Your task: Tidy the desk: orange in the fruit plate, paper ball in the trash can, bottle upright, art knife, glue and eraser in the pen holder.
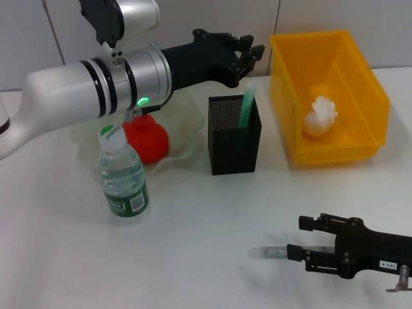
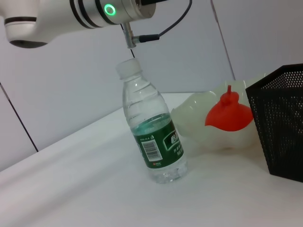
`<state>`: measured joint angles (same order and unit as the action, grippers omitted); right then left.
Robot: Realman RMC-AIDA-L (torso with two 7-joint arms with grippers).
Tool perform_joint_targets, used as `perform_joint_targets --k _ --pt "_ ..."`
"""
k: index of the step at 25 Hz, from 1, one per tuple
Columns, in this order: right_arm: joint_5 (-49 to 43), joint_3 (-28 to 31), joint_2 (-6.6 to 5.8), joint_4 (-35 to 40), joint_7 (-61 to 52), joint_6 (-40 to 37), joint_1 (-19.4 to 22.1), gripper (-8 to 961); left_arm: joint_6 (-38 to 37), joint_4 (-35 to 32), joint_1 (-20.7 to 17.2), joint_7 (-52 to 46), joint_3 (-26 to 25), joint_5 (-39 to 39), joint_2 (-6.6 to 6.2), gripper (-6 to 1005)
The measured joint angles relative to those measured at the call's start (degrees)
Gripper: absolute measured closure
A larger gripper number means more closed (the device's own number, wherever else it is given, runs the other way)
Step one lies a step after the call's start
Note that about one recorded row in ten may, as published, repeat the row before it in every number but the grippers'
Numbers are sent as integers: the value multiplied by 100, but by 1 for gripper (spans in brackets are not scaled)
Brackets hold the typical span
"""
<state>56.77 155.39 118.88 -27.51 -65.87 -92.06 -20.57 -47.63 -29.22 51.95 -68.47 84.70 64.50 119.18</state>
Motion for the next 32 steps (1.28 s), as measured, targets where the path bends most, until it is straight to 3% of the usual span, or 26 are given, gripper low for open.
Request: perform_joint_targets --k 5,9,11,12,13,14,16,19,21,25,28,32 --pt "0 0 -4 -8 -13 -6 0 183 -286 -538 -270 -287 67 -187 -10 705" --pt "0 0 -8 -54 -96 -42 0 183 -941 -1498 -719 -1048 160 8 -84 650" --pt "5 4 -16 -104 -145 -102 5 183 -1407 -2076 -1139 -1110 113 51 -74 622" --pt "16 16 -21 -141 -158 -146 17 183 -1721 -2532 -1594 -977 127 -51 -50 553" --pt "31 32 -23 -193 -164 -200 31 183 -1721 -2532 -1594 -977 127 -51 -50 484" --pt "43 51 -28 -251 -175 -259 45 183 -1905 -2697 -1894 -771 168 -143 -40 415" --pt "53 71 -31 -415 -245 -363 63 183 -2194 -2729 -2301 -363 228 -332 -38 370" --pt "59 77 -28 -813 -629 -462 67 182 -2637 -2318 -2764 167 230 -704 -36 302" --pt "65 78 -28 -1122 -911 -511 63 182 -3083 -1695 -2955 707 202 -1070 -43 257" --pt "38 26 -43 -1998 -1725 -738 28 182 -3709 -315 -3061 1476 184 -1414 -62 181" --pt "-198 -172 -138 -2798 -2629 -862 -83 182 -3788 630 -3069 2115 178 -1413 -65 156" --pt "-894 -1003 -306 -4175 -4529 -1052 -283 183 -3772 1365 -3079 3035 193 -1425 -45 140"
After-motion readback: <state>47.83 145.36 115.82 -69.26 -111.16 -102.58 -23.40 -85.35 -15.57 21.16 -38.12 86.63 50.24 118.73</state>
